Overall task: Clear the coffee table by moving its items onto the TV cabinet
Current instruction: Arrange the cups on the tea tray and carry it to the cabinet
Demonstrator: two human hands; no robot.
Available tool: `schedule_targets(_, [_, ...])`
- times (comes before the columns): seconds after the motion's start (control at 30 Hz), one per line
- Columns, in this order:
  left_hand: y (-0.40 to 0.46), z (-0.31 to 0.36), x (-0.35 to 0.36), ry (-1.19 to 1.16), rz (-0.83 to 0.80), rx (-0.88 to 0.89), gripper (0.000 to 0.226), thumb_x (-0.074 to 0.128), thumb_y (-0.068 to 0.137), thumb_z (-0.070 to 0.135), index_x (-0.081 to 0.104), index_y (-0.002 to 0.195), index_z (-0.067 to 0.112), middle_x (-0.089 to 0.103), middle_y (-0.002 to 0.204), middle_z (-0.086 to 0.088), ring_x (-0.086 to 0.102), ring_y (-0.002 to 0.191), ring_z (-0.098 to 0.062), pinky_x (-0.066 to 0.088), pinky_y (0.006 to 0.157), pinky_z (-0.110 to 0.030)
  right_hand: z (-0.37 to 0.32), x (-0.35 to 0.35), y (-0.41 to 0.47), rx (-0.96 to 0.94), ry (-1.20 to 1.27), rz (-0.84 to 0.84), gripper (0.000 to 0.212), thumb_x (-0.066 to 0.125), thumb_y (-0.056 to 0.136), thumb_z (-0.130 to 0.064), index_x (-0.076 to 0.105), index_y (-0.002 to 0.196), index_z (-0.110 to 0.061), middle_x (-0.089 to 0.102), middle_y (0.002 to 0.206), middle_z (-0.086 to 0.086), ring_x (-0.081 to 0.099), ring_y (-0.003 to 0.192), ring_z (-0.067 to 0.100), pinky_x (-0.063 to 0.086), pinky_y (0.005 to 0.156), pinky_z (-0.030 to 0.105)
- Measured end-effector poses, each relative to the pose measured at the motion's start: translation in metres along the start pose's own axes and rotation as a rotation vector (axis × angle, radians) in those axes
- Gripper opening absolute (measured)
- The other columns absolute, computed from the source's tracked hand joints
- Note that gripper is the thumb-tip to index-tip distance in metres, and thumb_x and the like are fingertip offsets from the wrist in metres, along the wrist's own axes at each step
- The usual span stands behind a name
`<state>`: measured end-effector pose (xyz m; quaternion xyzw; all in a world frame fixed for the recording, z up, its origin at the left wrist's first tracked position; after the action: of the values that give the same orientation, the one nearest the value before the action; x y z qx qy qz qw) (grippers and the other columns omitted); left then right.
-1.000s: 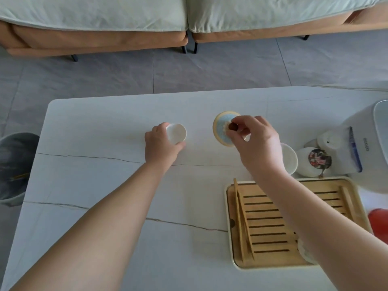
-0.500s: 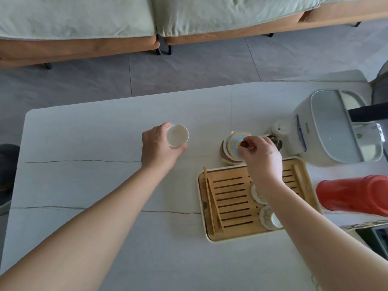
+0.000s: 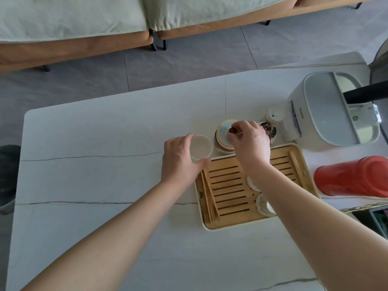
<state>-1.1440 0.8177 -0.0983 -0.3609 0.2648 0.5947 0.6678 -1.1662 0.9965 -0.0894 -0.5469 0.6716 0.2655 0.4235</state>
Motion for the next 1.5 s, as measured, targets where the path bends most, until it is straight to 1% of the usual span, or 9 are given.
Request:
schedule_targets(0.3, [-0.013, 0.025, 0.006, 0.027, -0.033, 0.056, 0.076, 0.075, 0.07, 0.044, 0.044, 0.135, 0.018, 0.055, 0.127, -0.002, 0.035, 0.124, -0.02, 0.037, 0.094, -0.03, -0.001, -0.004, 0.002, -0.048, -0.039, -0.078, 0.033, 0.055, 0.09, -0.029, 0.055, 0.121, -0.017, 0.06, 0.116, 0.007, 0.051, 0.107, 0.026, 0.043, 0.092, 0.04])
schedule_targets(0.43, [-0.014, 0.039, 0.008, 0.026, -0.033, 0.087, 0.075, 0.077, 0.069, 0.042, 0.046, 0.133, 0.018, 0.057, 0.125, -0.002, 0.037, 0.122, -0.02, 0.033, 0.09, -0.026, 0.007, -0.015, -0.007, -0.008, 0.085, -0.101, 0.042, 0.054, 0.09, -0.026, 0.047, 0.131, -0.018, 0.059, 0.116, 0.005, 0.051, 0.109, 0.024, 0.044, 0.093, 0.041])
schedule_targets(0.53, [-0.017, 0.052, 0.012, 0.015, -0.041, 0.108, 0.073, 0.078, 0.067, 0.041, 0.049, 0.13, 0.018, 0.059, 0.121, -0.003, 0.039, 0.119, -0.021, 0.033, 0.088, -0.027, 0.028, -0.034, -0.027, 0.064, 0.164, -0.026, 0.038, 0.053, 0.09, -0.016, 0.05, 0.129, -0.015, 0.06, 0.112, 0.004, 0.053, 0.105, 0.021, 0.046, 0.09, 0.035])
schedule_targets(0.67, [-0.019, 0.077, 0.024, 0.013, -0.093, 0.143, 0.07, 0.079, 0.066, 0.041, 0.051, 0.127, 0.019, 0.059, 0.119, -0.004, 0.042, 0.113, -0.023, 0.035, 0.086, -0.029, 0.07, -0.061, -0.051, 0.19, 0.195, 0.031, 0.033, 0.051, 0.089, -0.014, 0.056, 0.122, -0.016, 0.061, 0.109, 0.003, 0.055, 0.101, 0.021, 0.04, 0.08, 0.027])
schedule_targets(0.87, [-0.019, 0.123, 0.061, 0.026, -0.203, 0.223, 0.073, 0.079, 0.067, 0.043, 0.048, 0.128, 0.019, 0.052, 0.121, -0.008, 0.045, 0.113, -0.026, 0.037, 0.091, -0.032, 0.125, -0.09, -0.073, 0.331, 0.175, -0.03, 0.029, 0.052, 0.087, -0.014, 0.06, 0.115, -0.014, 0.062, 0.105, 0.006, 0.057, 0.099, 0.025, 0.045, 0.086, 0.036])
schedule_targets(1.07, [-0.017, 0.154, 0.116, 0.102, -0.277, 0.269, 0.071, 0.076, 0.069, 0.04, 0.046, 0.131, 0.023, 0.052, 0.123, -0.008, 0.044, 0.114, -0.028, 0.036, 0.094, -0.036, 0.157, -0.087, -0.075, 0.339, 0.196, -0.103, 0.034, 0.055, 0.087, -0.015, 0.056, 0.121, -0.014, 0.062, 0.112, 0.005, 0.057, 0.105, 0.024, 0.046, 0.091, 0.034])
schedule_targets(1.27, [-0.014, 0.157, 0.154, 0.233, -0.308, 0.33, 0.068, 0.071, 0.073, 0.042, 0.044, 0.133, 0.024, 0.053, 0.128, -0.005, 0.044, 0.113, -0.029, 0.037, 0.089, -0.037, 0.17, -0.072, -0.071, 0.308, 0.281, -0.183, 0.05, 0.06, 0.083, -0.011, 0.048, 0.131, -0.018, 0.063, 0.12, 0.004, 0.058, 0.111, 0.023, 0.046, 0.094, 0.033])
schedule_targets(1.4, [-0.013, 0.153, 0.166, 0.257, -0.333, 0.342, 0.07, 0.072, 0.072, 0.042, 0.042, 0.134, 0.027, 0.05, 0.133, 0.0, 0.041, 0.118, -0.026, 0.038, 0.091, -0.036, 0.18, -0.063, -0.069, 0.342, 0.314, -0.203, 0.052, 0.065, 0.079, -0.011, 0.051, 0.127, -0.024, 0.067, 0.113, 0.001, 0.061, 0.102, 0.02, 0.047, 0.083, 0.029])
schedule_targets(1.5, [-0.011, 0.15, 0.171, 0.261, -0.355, 0.344, 0.078, 0.073, 0.071, 0.041, 0.036, 0.138, 0.026, 0.048, 0.138, 0.001, 0.04, 0.123, -0.026, 0.039, 0.096, -0.039, 0.185, -0.058, -0.068, 0.352, 0.307, -0.207, 0.054, 0.063, 0.078, -0.009, 0.051, 0.129, -0.023, 0.067, 0.114, 0.002, 0.062, 0.104, 0.021, 0.048, 0.085, 0.03])
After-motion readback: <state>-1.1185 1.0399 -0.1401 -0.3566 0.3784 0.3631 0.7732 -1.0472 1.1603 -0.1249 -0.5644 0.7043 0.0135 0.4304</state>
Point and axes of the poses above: each hand's wrist, its own y-axis towards the middle knuckle, its own x-axis out of the palm, z = x × y, the point moved 5 cm from there along y, towards the middle knuckle
